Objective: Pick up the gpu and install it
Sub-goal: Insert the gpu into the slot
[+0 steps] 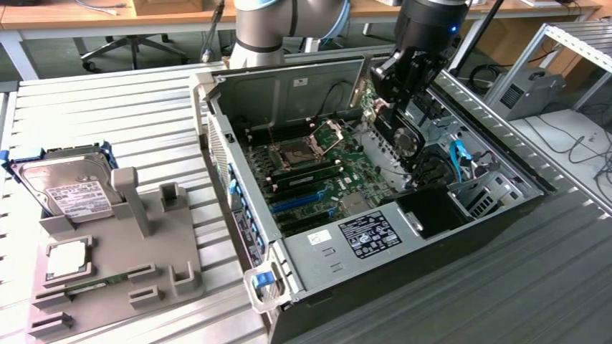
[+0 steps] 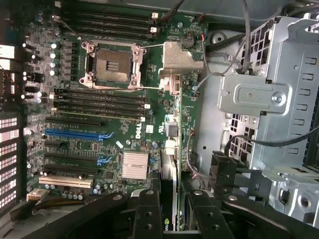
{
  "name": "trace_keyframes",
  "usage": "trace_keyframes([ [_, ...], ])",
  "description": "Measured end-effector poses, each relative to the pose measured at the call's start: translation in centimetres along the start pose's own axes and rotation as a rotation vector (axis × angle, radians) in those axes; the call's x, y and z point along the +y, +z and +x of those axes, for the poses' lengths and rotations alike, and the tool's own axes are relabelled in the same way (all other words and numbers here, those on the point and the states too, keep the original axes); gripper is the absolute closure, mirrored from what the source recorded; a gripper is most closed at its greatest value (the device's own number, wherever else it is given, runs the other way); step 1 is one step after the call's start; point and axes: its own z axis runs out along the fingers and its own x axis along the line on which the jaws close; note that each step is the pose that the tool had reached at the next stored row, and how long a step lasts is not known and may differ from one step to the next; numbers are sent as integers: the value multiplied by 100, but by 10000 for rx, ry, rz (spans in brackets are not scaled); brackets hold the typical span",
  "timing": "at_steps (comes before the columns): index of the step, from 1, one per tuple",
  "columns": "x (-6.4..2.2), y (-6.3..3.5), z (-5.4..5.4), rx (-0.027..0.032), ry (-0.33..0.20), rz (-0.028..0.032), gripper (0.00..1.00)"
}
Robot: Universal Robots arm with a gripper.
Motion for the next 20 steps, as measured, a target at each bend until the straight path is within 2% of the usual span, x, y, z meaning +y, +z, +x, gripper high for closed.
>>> trace_keyframes([
  [2,0,0,0,-52,-949,-17,74],
  [5,0,0,0,-114,-2082,-39,74],
  [10,0,0,0,-197,-3589,-67,74],
  [11,0,0,0,-207,-3780,-70,74],
  [20,0,0,0,-225,-4090,-76,74],
])
